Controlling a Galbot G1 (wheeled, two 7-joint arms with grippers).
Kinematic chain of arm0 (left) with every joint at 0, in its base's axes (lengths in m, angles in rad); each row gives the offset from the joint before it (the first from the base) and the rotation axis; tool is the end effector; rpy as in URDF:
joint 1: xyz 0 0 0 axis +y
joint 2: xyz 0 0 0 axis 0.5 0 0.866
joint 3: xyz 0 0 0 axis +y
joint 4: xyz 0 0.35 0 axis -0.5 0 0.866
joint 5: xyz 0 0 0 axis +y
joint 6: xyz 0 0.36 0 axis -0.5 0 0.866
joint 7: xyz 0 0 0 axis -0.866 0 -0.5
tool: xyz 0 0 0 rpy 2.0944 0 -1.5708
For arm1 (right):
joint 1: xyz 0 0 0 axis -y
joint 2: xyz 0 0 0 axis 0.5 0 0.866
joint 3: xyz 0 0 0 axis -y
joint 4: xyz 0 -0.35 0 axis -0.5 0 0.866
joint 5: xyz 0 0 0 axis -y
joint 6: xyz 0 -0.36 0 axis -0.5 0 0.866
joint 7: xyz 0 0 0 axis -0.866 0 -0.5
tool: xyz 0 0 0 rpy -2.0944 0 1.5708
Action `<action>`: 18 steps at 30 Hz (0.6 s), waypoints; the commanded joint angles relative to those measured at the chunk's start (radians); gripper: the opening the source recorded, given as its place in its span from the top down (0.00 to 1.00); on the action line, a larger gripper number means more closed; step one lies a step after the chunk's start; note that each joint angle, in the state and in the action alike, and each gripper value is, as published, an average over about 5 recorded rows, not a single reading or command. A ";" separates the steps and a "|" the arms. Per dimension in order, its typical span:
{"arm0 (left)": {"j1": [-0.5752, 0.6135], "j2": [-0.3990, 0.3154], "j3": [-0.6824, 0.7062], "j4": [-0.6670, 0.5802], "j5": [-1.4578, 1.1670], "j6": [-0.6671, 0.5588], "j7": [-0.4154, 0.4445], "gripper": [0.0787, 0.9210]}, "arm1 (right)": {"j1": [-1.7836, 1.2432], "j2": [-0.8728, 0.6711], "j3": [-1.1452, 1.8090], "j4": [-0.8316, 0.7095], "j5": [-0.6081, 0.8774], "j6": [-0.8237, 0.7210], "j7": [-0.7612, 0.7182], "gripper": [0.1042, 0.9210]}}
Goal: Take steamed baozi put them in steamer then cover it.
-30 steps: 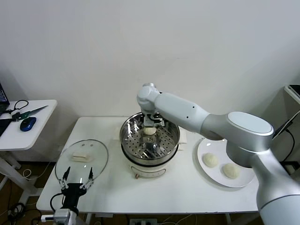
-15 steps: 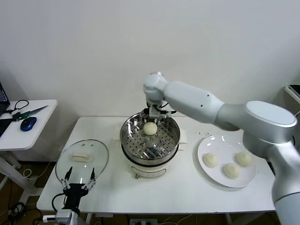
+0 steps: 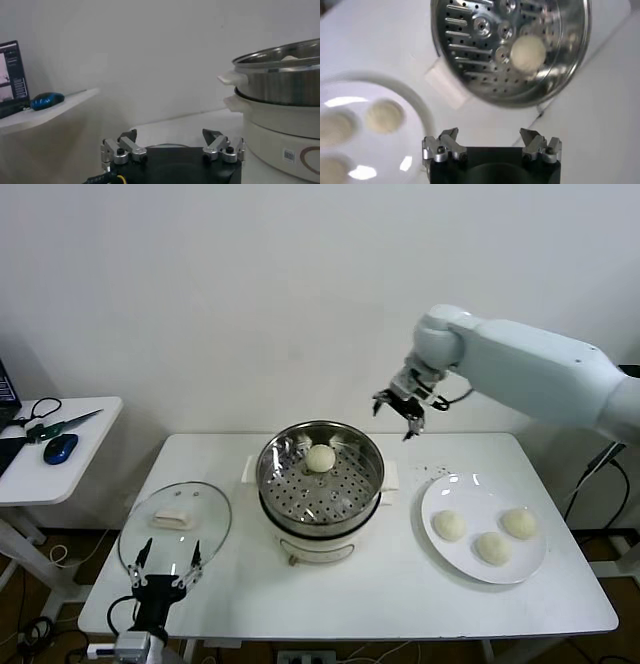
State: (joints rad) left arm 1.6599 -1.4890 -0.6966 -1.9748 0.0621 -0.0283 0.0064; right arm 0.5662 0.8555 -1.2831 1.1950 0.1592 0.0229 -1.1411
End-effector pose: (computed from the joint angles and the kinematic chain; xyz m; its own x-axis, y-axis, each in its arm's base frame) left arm 0.1499 0.0738 -0.3537 -0.9799 -0.1136 0.1641 -0.0753 0.9718 0.2236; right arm 0.5803 -0.0704 -0.0536 -0.1946 -0.1611 0.9676 -0.8660 -0.4349 -0.2466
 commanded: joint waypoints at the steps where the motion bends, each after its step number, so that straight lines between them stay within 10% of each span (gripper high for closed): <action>1: -0.003 -0.001 0.001 -0.002 0.003 0.006 -0.001 0.12 | -0.280 -0.243 0.148 0.055 0.045 -0.227 -0.006 0.12; 18: 0.006 -0.002 0.004 0.008 0.059 -0.002 -0.007 0.12 | -0.587 -0.115 0.425 -0.139 -0.139 -0.180 -0.002 0.12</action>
State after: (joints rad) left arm 1.6635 -1.4891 -0.6944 -1.9682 0.0907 -0.0249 0.0016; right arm 0.1239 0.7254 -0.9780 1.1294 0.0828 -0.1347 -1.1439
